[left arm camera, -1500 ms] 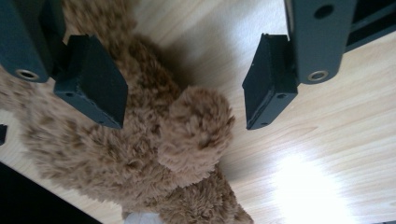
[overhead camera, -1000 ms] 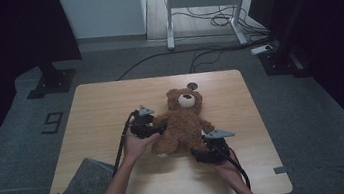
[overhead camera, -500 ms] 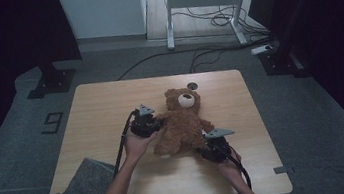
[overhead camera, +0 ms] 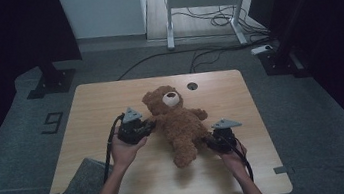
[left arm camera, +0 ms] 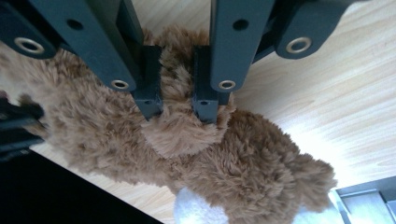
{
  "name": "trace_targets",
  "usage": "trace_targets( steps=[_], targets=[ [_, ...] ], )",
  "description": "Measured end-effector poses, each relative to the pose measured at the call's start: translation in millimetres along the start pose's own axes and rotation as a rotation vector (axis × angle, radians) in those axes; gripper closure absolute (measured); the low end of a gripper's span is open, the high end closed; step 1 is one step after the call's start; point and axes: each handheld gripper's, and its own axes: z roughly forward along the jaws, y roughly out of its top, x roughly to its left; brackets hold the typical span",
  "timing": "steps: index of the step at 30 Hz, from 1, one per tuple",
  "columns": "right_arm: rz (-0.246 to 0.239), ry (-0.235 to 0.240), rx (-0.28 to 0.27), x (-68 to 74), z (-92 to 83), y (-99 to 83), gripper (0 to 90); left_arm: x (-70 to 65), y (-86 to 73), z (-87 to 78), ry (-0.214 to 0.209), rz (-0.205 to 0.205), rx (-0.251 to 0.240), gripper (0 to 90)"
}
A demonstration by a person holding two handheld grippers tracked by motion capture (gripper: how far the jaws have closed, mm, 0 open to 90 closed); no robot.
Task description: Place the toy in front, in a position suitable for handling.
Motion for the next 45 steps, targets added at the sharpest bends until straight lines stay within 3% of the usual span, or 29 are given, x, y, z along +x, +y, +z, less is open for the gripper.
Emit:
trace_targets(
  steps=[6, 14, 26, 30, 38, 45],
  targets=[
    [-0.059, -0.018, 0.023, 2.6, 6.0, 11.3, 74.0, -3.8, -10.8, -14.7, 0.001, -0.003, -0.031, 77.9],
    [-0.065, -0.029, 0.029, -3.5, 12.5, 27.3, 74.5, -10.6, -19.9, -23.0, -0.019, -0.006, -0.042, 77.9],
    [-0.083, -0.021, 0.048, -24.4, 34.6, 55.3, 74.6, -25.1, -28.0, -17.9, -0.050, -0.002, -0.034, 77.8],
    [-0.094, -0.015, 0.067, -29.7, 42.9, 62.3, 74.7, -31.2, -38.7, -10.1, -0.064, -0.017, -0.011, 77.8],
    [-0.137, -0.028, 0.083, -26.0, 47.4, 62.1, 74.5, -34.9, -54.9, -3.4, -0.078, -0.044, 0.009, 77.3],
    [-0.112, -0.016, 0.071, -30.1, 51.0, 55.0, 70.2, -37.6, -65.6, -0.3, -0.052, -0.036, 0.020, 76.0]
  ],
)
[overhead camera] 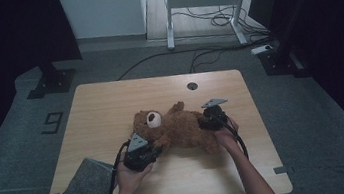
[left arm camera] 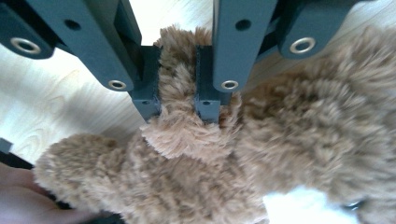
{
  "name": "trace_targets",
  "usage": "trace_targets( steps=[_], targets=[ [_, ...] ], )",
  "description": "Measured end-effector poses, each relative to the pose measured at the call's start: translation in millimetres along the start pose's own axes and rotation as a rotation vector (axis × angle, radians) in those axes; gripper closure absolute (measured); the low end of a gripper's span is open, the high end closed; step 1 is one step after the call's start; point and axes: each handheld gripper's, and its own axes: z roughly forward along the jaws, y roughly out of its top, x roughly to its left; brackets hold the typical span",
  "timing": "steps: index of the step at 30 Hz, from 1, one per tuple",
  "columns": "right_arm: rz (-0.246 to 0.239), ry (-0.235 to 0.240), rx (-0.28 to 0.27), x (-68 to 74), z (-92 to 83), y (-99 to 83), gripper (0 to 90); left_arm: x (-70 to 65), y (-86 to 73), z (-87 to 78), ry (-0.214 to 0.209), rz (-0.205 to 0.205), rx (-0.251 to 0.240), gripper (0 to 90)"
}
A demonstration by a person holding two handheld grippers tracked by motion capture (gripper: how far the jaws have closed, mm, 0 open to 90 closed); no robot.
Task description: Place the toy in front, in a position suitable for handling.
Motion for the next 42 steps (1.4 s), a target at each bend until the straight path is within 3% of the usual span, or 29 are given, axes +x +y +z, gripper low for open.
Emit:
trace_targets(
  steps=[4, 7, 10, 12, 15, 20, 27, 32, 36, 42],
  targets=[
    [-0.005, -0.025, -0.016, 0.9, -1.0, -2.3, 64.9, 5.2, -0.2, 0.5, 0.002, -0.023, 0.018, 72.2],
    [0.003, -0.021, -0.021, -0.2, -2.5, -3.0, 60.9, 5.1, -0.2, -2.8, 0.007, -0.035, 0.009, 64.6],
    [-0.003, -0.052, -0.037, 0.0, -5.7, -3.2, 46.2, 3.3, 0.3, -6.8, 0.013, -0.035, 0.004, 52.8],
    [-0.003, -0.102, -0.046, -0.1, -8.5, -4.2, 34.6, 3.2, 0.3, -7.6, 0.017, -0.036, 0.016, 45.5],
    [0.000, -0.136, -0.039, -2.2, -11.9, -5.4, 29.3, 3.6, -0.4, -9.1, 0.023, -0.042, 0.014, 41.0],
    [0.095, -0.073, -0.104, -12.7, -33.7, -12.5, 27.1, 4.5, -4.1, -14.8, 0.019, -0.057, 0.005, 39.0],
    [0.087, -0.016, -0.158, -0.9, -55.0, -24.9, 27.3, 4.0, -7.1, -25.3, 0.026, -0.051, -0.003, 37.7],
    [0.122, 0.006, -0.212, 8.3, -71.9, -39.1, 27.5, 7.0, -13.9, -41.3, 0.041, -0.037, 0.002, 35.7],
    [0.135, 0.029, -0.238, 15.2, -81.7, -50.2, 27.3, 12.4, -19.7, -48.9, 0.055, -0.051, 0.000, 35.1],
    [0.141, 0.062, -0.244, 27.2, -82.5, -64.7, 25.2, 29.6, -36.2, -63.3, 0.123, -0.084, 0.013, 34.8]
  ],
)
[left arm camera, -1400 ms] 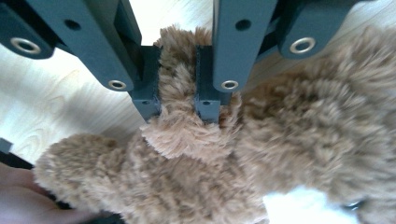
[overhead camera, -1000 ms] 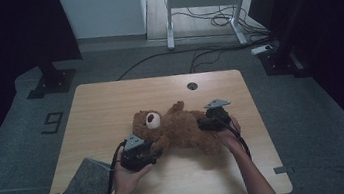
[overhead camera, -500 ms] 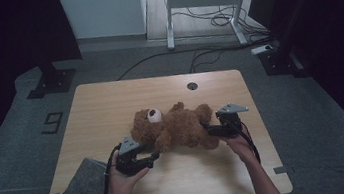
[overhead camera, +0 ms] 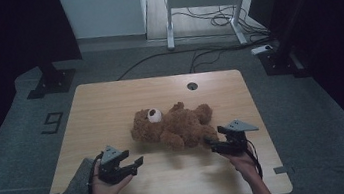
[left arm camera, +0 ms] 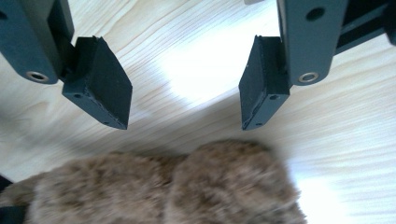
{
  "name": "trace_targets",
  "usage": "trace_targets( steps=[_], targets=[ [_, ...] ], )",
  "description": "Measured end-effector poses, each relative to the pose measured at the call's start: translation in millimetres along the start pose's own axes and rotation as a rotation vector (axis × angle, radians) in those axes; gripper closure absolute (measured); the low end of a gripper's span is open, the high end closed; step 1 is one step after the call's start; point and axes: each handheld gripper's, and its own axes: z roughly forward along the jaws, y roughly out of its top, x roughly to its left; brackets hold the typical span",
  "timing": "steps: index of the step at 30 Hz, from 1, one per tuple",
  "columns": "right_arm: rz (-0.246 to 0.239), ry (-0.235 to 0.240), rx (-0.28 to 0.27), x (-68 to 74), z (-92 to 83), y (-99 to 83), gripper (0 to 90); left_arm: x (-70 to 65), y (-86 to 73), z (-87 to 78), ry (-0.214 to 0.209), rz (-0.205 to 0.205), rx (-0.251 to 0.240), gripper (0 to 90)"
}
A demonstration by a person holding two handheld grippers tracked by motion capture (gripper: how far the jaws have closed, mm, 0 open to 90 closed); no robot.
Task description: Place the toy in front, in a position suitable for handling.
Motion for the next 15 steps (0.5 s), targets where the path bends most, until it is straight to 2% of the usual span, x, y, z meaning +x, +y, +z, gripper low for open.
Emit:
trace_targets(
  steps=[1, 4, 7, 8, 9, 10, 15],
  targets=[
    [0.001, 0.005, 0.006, 1.9, 0.8, -2.4, 25.0, 0.0, 0.0, 0.0, 0.000, 0.000, 0.000, 34.9],
    [0.004, 0.010, 0.008, 5.0, 3.9, -6.9, 24.9, 12.2, -9.0, -8.7, 0.028, -0.028, -0.008, 35.4],
    [0.011, 0.011, -0.005, 6.4, 5.3, -10.6, 26.2, 17.8, -12.3, -12.4, 0.043, -0.027, 0.000, 35.1],
    [0.017, 0.011, -0.010, 6.6, 5.9, -12.0, 26.7, 20.7, -14.9, -15.0, 0.061, -0.025, -0.002, 35.1],
    [0.000, 0.004, 0.014, 7.7, 8.5, -13.7, 26.3, 24.8, -19.5, -17.5, 0.093, -0.019, 0.009, 34.5],
    [-0.004, -0.001, 0.009, 7.9, 8.4, -14.3, 26.9, 28.0, -23.5, -18.4, 0.115, -0.023, 0.014, 34.2],
    [-0.002, -0.004, -0.001, 6.6, 8.9, -19.5, 27.8, 39.5, -34.4, -22.5, 0.129, -0.050, 0.035, 33.9]
  ],
)
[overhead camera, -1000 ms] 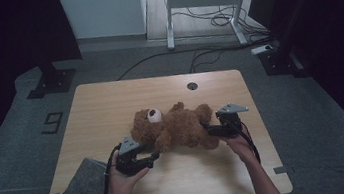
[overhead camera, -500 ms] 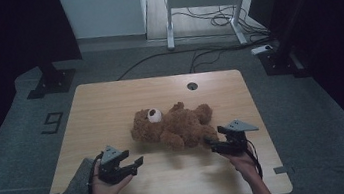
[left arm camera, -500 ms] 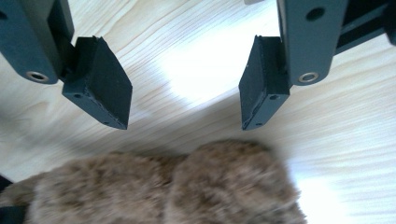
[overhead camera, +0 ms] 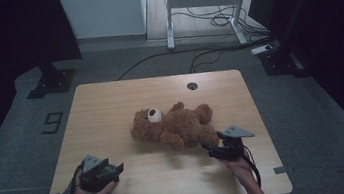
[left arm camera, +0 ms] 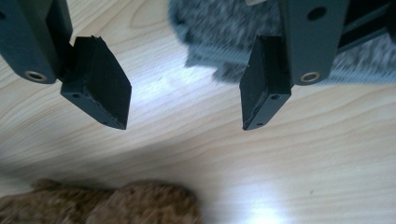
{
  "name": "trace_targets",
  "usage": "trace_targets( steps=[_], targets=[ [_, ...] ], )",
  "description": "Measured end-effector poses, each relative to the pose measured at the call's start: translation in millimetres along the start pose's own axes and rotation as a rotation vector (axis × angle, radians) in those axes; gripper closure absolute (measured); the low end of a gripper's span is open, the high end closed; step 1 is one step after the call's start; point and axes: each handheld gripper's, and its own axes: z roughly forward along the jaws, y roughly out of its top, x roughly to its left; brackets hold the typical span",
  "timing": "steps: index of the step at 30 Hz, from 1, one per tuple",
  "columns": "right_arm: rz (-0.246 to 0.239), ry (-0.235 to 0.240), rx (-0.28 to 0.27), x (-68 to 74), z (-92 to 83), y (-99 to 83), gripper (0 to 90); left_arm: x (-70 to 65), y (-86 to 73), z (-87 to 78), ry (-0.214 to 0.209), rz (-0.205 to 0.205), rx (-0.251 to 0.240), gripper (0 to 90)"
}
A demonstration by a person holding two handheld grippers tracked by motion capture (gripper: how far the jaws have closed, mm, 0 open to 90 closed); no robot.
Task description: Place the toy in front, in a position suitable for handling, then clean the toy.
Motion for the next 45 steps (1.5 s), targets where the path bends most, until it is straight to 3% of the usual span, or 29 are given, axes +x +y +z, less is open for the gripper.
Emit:
trace_targets(
  steps=[11, 16, 18, 28, 33, 45],
  targets=[
    [-0.005, -0.001, 0.003, -0.1, -0.7, -4.2, 27.9, 17.8, -3.4, -18.1, 0.044, -0.039, -0.029, 29.2],
    [-0.003, -0.002, -0.009, -0.5, -2.1, -4.8, 28.0, 20.0, -5.7, -15.7, 0.030, -0.041, 0.025, 24.1],
    [0.000, -0.001, -0.008, -1.1, -1.3, -5.1, 28.0, 18.8, -8.8, -12.2, 0.034, -0.022, 0.061, 23.4],
    [-0.004, -0.001, -0.001, 0.1, -0.1, -8.1, 27.9, 8.6, -19.5, 2.5, 0.044, 0.029, 0.121, 23.1],
    [-0.004, -0.006, 0.005, -1.8, 1.1, -8.8, 27.7, 0.4, -24.1, 14.2, 0.126, 0.110, 0.165, 23.8],
    [-0.001, -0.006, 0.008, -1.8, 1.0, -9.9, 27.8, 8.5, -26.9, 11.8, 0.153, 0.086, 0.132, 39.0]
  ],
)
